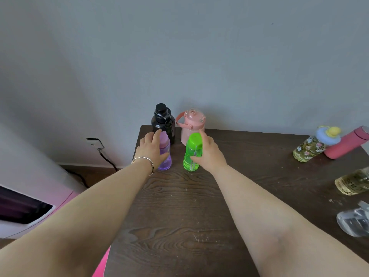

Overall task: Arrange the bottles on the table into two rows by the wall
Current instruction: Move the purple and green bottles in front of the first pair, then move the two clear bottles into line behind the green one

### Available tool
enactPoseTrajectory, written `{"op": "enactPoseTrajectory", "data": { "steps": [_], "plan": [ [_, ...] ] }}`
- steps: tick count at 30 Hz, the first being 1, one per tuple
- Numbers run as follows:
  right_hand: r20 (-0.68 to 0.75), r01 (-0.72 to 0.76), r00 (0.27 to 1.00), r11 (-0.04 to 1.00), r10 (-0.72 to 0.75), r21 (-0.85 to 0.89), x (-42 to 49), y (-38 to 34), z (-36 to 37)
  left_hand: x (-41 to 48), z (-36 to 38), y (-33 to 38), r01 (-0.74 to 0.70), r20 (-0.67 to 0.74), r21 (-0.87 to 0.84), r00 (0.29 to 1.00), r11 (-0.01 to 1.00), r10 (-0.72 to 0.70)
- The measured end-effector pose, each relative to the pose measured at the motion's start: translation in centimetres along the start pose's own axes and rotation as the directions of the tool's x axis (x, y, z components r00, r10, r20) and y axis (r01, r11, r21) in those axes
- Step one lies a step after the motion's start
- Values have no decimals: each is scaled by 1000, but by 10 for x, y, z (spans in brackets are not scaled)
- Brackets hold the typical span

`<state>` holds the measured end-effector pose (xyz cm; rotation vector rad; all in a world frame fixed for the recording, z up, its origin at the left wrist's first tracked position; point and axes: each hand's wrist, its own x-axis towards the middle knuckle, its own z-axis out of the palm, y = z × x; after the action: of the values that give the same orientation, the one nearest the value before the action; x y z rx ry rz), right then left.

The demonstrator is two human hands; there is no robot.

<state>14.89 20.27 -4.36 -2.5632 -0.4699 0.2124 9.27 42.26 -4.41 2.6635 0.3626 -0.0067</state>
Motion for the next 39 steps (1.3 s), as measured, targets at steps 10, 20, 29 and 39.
{"op": "enactPoseTrajectory", "data": {
  "steps": [10, 20, 29, 39],
  "plan": [
    [-10, 4, 1000, 982, -6, -190, -29, -2, -34, -15, -20, 27, -148, -45, 329, 984, 933, 172],
    [-104, -59, 994, 921, 20, -386, -80, 20, -52, -48, -3, 77, -307, 9, 441, 941, 843, 338],
    [-136, -103, 990, 865, 41, -491, -159, 109, -93, -97, 39, 164, -333, 72, 522, 935, 785, 349],
    [-200, -200, 973, 863, 118, -465, -269, 236, -170, -173, 112, 302, -388, 123, 530, 915, 754, 385]
  ]
}}
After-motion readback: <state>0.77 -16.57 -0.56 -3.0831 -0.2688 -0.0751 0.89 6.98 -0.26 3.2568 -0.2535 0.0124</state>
